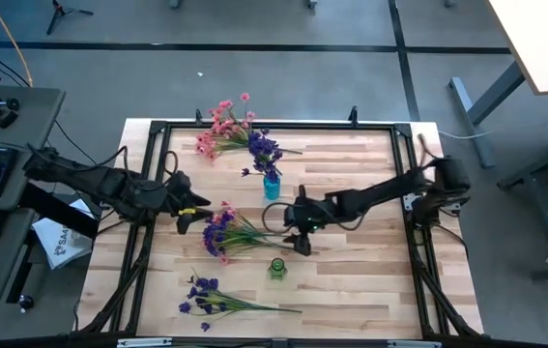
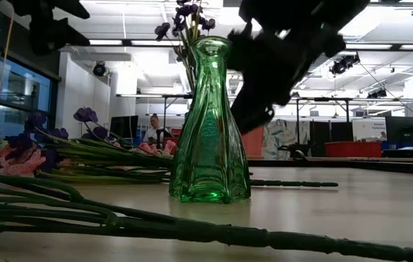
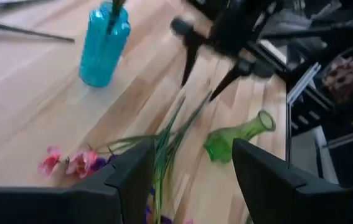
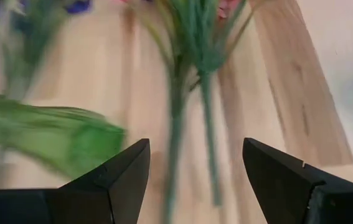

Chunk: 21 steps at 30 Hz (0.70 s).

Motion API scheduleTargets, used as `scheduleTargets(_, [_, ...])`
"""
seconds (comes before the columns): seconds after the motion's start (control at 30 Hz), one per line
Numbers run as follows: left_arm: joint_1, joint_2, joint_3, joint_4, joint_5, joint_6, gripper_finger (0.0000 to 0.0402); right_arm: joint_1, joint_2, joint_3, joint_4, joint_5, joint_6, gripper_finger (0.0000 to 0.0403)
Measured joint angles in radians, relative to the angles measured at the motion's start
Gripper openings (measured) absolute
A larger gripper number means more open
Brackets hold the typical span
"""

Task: Sort flowers into vase by color
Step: Put the top violet flowers into the blue crystal vase

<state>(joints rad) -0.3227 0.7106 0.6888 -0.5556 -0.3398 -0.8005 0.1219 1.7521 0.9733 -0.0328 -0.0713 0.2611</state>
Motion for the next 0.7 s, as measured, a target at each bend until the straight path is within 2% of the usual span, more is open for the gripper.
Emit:
scheduleTargets(0.17, [-0.009,-0.001,0.0,0.003,-0.055,-0.025,0.0201,0.0,0.085,0.0,0.091,0.035,-0.104,0.0252])
scheduleTargets(0.33, [-0.009,-0.001,0.0,0.003,-0.092,-0.031,0.0201,0.0,0.118,0.0,0.126,0.097,-0.149,0.0252])
scheduleTargets(0.5, [-0.009,0.003,0.0,0.005,-0.141,-0.036,0.0201,0.003,0.159,0.0,0.156,0.095,-0.213,0.0252])
scheduleTargets(0.7, [-0.008,0.026,0.0,0.019,-0.177,-0.053,0.0201,0.017,0.203,0.0,0.202,0.115,-0.217,0.0245])
